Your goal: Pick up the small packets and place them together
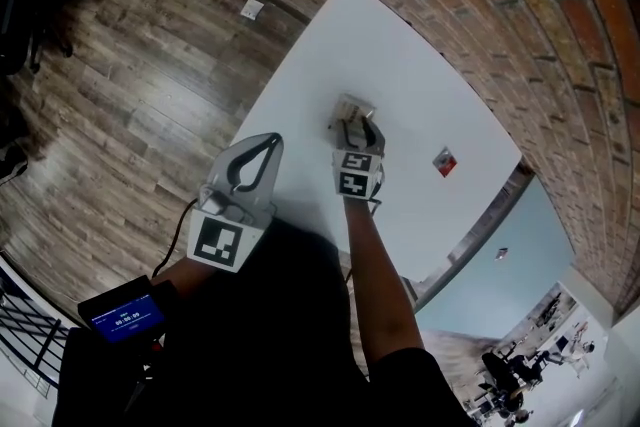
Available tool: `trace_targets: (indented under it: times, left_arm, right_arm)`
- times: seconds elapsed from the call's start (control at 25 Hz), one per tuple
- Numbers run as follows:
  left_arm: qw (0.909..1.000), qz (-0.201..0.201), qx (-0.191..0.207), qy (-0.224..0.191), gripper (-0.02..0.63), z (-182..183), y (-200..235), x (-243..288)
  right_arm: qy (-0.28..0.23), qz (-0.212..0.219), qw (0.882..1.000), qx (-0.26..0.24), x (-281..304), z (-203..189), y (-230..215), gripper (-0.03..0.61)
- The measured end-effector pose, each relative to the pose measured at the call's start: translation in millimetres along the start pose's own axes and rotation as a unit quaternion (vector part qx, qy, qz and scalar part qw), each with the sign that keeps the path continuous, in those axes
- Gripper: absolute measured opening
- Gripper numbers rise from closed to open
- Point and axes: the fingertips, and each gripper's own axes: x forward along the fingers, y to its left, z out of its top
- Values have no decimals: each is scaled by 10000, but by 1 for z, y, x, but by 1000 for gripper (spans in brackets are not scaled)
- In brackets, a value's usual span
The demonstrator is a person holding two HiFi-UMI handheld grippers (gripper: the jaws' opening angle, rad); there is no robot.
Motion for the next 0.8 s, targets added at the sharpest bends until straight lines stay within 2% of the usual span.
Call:
trace_targets:
  times: [0.2, 0.28, 0.48, 0.64, 0.8]
  left_arm:
    - [9999, -95, 32, 12, 0, 2, -3, 4]
    - [9999, -93, 32, 48, 0, 1, -3, 5]
    - [9999, -47, -24, 101, 0, -2, -2, 4]
    - [9999, -43, -8, 122, 0, -3, -1, 3]
    - [9999, -23, -48, 135, 0, -4, 0, 3]
  right_arm:
    - [46, 257, 9978, -609, -2, -2, 0, 196]
    - [68, 294, 9971, -695, -5, 0, -2, 200]
    - [-159, 44, 9999, 28, -16, 8, -11, 209]
    - [20, -116, 9985, 541, -11, 1, -12, 209]
    - [230, -82, 9986, 474, -3, -6, -12, 210]
